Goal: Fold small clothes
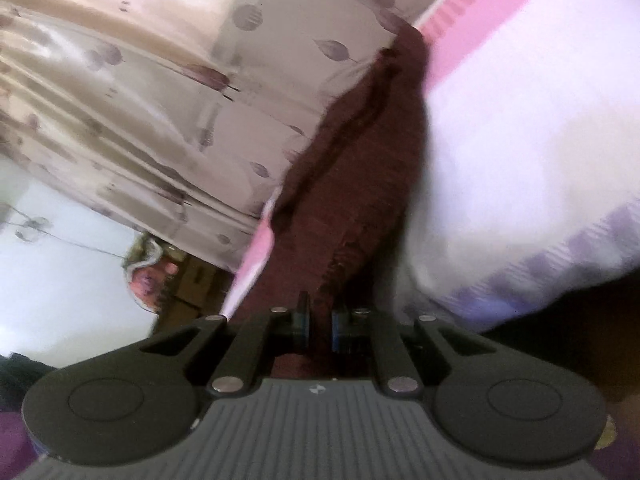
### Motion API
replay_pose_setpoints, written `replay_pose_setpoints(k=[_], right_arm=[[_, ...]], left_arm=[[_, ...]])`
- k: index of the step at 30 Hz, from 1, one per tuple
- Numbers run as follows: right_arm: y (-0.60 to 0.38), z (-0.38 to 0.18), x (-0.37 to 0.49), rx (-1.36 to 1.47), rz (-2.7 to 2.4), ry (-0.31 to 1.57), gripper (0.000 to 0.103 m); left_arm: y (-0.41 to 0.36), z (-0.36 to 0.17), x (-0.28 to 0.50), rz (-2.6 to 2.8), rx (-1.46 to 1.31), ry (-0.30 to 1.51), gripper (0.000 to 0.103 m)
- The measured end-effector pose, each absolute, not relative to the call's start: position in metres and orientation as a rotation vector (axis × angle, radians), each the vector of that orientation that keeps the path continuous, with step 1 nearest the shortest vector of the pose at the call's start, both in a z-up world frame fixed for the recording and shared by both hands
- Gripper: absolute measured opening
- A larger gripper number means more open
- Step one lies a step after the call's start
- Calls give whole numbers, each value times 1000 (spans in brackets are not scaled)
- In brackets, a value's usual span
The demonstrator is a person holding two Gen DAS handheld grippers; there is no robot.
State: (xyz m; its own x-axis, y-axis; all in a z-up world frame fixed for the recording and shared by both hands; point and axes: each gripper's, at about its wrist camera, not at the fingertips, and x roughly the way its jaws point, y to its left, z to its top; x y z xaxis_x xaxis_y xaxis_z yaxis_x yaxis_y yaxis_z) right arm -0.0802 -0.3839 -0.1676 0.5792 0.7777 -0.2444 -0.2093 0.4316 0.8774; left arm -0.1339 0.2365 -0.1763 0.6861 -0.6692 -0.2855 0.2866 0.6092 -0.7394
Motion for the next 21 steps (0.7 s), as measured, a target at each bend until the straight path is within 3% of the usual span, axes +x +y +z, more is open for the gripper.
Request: replay_pose_setpoints(k=[10, 21], right_arm=[[-391, -119, -36, 928, 716, 600, 16], [-412, -86, 101, 1020, 638, 544, 16]], left_arm=[[229, -112, -96, -624, -785, 428, 13], [227, -52, 40, -451, -827, 326, 13]])
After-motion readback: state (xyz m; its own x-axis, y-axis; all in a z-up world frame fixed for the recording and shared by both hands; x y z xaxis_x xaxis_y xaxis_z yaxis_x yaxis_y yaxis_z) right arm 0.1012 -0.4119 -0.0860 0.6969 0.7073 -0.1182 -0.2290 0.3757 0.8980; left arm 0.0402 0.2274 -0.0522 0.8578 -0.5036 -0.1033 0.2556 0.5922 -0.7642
